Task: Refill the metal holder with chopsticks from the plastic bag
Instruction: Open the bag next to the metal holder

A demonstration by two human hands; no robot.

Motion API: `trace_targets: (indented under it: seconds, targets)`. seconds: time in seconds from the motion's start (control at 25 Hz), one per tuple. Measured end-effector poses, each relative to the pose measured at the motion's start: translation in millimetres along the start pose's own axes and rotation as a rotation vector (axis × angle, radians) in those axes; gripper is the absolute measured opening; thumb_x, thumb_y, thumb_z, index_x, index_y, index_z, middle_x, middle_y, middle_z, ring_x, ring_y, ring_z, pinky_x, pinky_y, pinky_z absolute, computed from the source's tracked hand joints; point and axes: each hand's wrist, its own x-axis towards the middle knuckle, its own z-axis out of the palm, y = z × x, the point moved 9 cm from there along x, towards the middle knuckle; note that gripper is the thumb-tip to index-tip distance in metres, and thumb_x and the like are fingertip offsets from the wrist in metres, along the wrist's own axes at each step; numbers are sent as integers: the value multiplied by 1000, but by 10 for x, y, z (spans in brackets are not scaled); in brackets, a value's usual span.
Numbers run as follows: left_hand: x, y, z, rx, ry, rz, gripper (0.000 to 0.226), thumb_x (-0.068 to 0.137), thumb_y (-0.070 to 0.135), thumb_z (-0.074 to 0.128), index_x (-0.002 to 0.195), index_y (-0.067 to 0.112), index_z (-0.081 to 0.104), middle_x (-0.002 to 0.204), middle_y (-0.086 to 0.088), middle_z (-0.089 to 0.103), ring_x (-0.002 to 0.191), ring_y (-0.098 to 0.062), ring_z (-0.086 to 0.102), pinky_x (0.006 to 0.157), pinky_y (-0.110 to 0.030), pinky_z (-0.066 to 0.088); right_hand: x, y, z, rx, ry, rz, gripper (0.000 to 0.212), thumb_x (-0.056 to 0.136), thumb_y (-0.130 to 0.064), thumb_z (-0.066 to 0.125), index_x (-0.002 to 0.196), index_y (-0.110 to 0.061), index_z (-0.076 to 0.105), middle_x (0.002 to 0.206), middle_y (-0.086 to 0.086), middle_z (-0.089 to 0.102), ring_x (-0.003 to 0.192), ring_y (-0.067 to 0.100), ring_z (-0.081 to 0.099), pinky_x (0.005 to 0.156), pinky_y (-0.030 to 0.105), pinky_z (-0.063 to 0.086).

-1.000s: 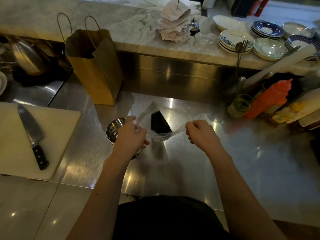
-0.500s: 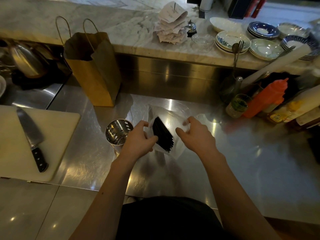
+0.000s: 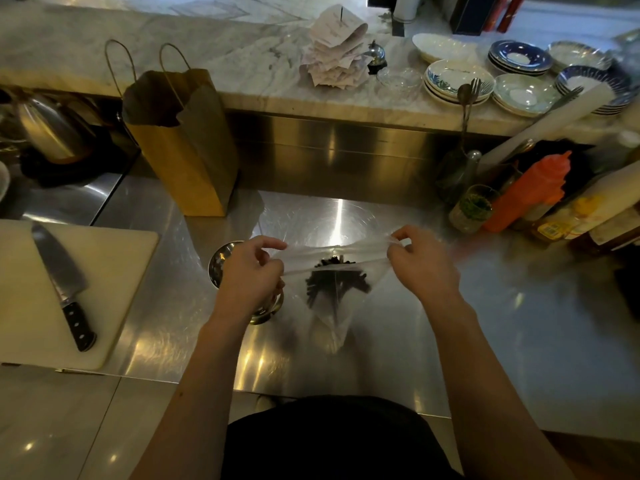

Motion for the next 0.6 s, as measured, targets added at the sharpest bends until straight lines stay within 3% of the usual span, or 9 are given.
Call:
trace_targets:
  seconds: [0.16,0.28,0.48,0.6]
  targets:
    - [-20,50,84,-31,-39,24,32,85,1,54,108,18,68,79,-13,64,52,-7,63,51,-20,53,-17,-21,64,38,-34,-26,18,95,-42,45,104,-32,57,98,-1,65,90,21,60,75,35,41]
    - [-8,35,71,-118,-19,14,18,92,19,60,107,16,68,85,-13,65,48,-3,62,49,-15,50,-10,-55,92,132,-61,-43,26,93,-47,43,104,-31,60,99,-2,67,90,20,63,83,41,51]
    - [-13,-3,115,-121,-22,16,26,94,32,60,109,13,68,78,-4,63,45,-1,60,48,-16,47,-68,-115,148,158,-101,-61,31,91,-49,42,78,-27,59,63,-5,66,71,18,67,80,48,56]
    - [-14,26,88,-170,-10,37,25,94,33,60,106,13,69,75,-2,62,45,-2,58,46,-12,45,-98,-220,107,178,-98,-103,39,94,-46,41,82,-19,65,55,-5,65,61,13,65,76,44,56]
